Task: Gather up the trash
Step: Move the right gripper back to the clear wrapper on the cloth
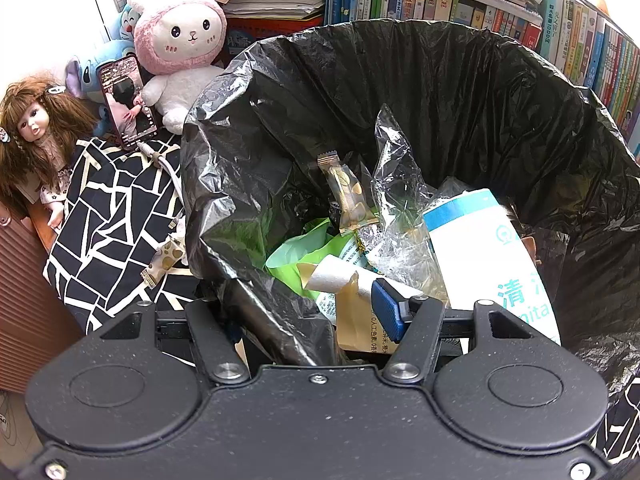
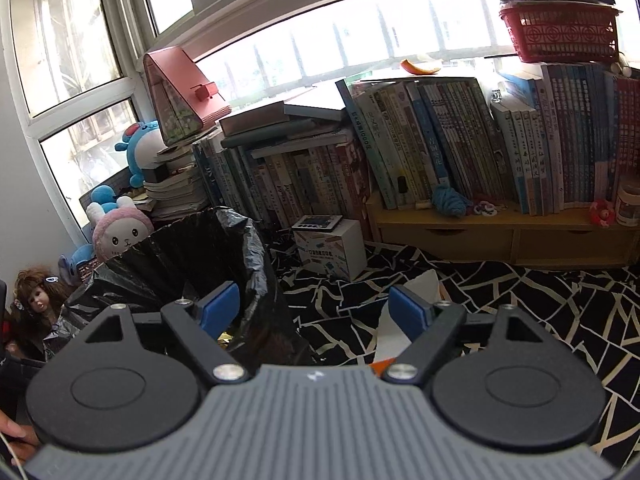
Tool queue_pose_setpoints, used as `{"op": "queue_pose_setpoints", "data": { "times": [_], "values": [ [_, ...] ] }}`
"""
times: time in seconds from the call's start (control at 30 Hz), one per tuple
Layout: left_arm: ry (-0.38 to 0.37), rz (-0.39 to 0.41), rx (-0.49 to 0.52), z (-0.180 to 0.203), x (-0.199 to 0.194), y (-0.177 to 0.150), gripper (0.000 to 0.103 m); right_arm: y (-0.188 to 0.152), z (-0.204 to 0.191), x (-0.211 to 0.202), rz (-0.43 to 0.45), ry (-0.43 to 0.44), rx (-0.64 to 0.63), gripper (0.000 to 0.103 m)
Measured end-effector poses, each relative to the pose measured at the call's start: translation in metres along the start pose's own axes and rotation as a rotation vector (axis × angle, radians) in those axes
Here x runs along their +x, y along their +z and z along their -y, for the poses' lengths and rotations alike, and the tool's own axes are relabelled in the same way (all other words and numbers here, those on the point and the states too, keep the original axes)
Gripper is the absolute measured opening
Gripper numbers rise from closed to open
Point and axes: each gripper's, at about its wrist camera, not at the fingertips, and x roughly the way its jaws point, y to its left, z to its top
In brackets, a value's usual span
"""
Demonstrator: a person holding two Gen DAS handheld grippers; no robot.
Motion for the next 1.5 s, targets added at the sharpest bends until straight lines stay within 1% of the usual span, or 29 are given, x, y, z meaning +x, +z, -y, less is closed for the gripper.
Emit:
{"op": "queue_pose_setpoints", "data": {
  "times": [0.4, 0.7, 0.97, 1.13, 1.27, 1.37, 1.5],
  "values": [
    [0.001, 0.0, 0.0, 0.0, 0.0, 0.0, 0.059, -0.024, 0.017, 0.015, -0.069, -0.065, 0.02, 0.09],
    [0.002, 0.0, 0.001, 0.0, 0.0, 0.0, 0.059, -0.068, 0.031, 0.039, -0.189, -0.13, 0.013, 0.09],
    [0.005, 0.0, 0.01, 0.001, 0.0, 0.001, 0.059, -0.106, 0.035, 0.058, -0.287, -0.164, -0.017, 0.09],
    [0.005, 0.001, 0.011, 0.001, 0.0, 0.001, 0.059, -0.125, 0.034, 0.064, -0.337, -0.165, -0.045, 0.09],
    [0.006, 0.001, 0.012, 0.0, 0.0, 0.001, 0.059, -0.133, 0.031, 0.071, -0.36, -0.161, -0.067, 0.09],
    [0.006, 0.001, 0.012, 0.001, 0.0, 0.001, 0.059, -0.135, 0.025, 0.074, -0.362, -0.134, -0.086, 0.09],
    [0.012, 0.002, 0.018, 0.002, -0.001, 0.001, 0.059, -0.137, 0.007, 0.086, -0.375, -0.079, -0.175, 0.088]
  ]
}}
